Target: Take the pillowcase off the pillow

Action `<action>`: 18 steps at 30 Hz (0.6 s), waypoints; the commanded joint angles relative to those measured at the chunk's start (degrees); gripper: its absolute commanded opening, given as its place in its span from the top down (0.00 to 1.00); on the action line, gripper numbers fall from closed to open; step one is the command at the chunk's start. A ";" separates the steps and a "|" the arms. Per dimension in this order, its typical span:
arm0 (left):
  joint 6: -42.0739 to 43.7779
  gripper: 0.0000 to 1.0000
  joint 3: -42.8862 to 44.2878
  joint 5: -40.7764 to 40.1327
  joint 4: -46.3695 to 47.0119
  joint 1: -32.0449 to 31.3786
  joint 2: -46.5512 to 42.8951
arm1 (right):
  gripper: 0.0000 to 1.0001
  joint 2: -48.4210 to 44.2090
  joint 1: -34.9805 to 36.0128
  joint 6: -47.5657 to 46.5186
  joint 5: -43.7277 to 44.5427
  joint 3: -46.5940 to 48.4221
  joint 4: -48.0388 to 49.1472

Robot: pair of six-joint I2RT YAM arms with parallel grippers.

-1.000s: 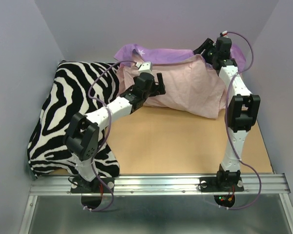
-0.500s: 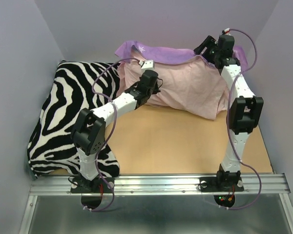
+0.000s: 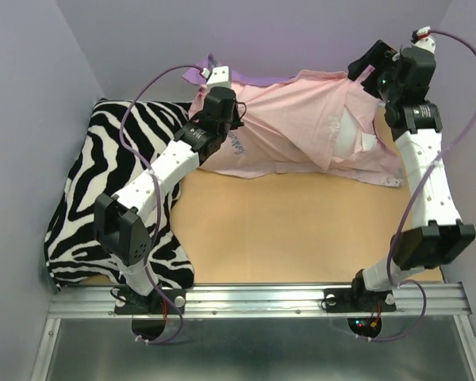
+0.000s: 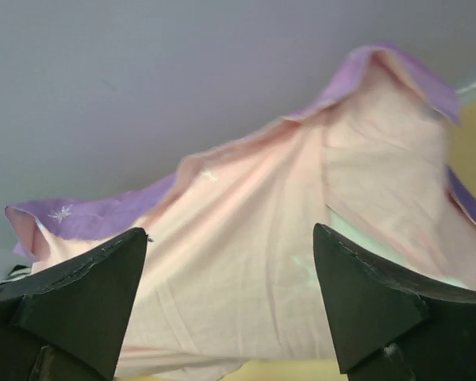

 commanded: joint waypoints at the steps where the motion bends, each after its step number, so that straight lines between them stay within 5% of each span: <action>1: 2.18 1.00 4.17 -0.52 -2.10 2.37 -4.11 | 0.09 -6.84 -0.31 -2.30 6.37 -8.52 -2.08; 4: 2.89 1.00 6.02 0.63 -3.07 3.16 -5.16 | 0.10 -12.30 -0.40 -2.56 6.99 -16.51 -2.17; 10: 4.12 1.00 6.03 2.29 -4.83 4.30 -7.71 | 0.29 -15.47 0.03 -1.24 -1.62 -28.30 0.73; 18: 4.47 1.00 -1.69 4.85 -5.79 5.09 -13.95 | 0.12 -5.55 0.92 -1.77 10.59 -29.71 3.44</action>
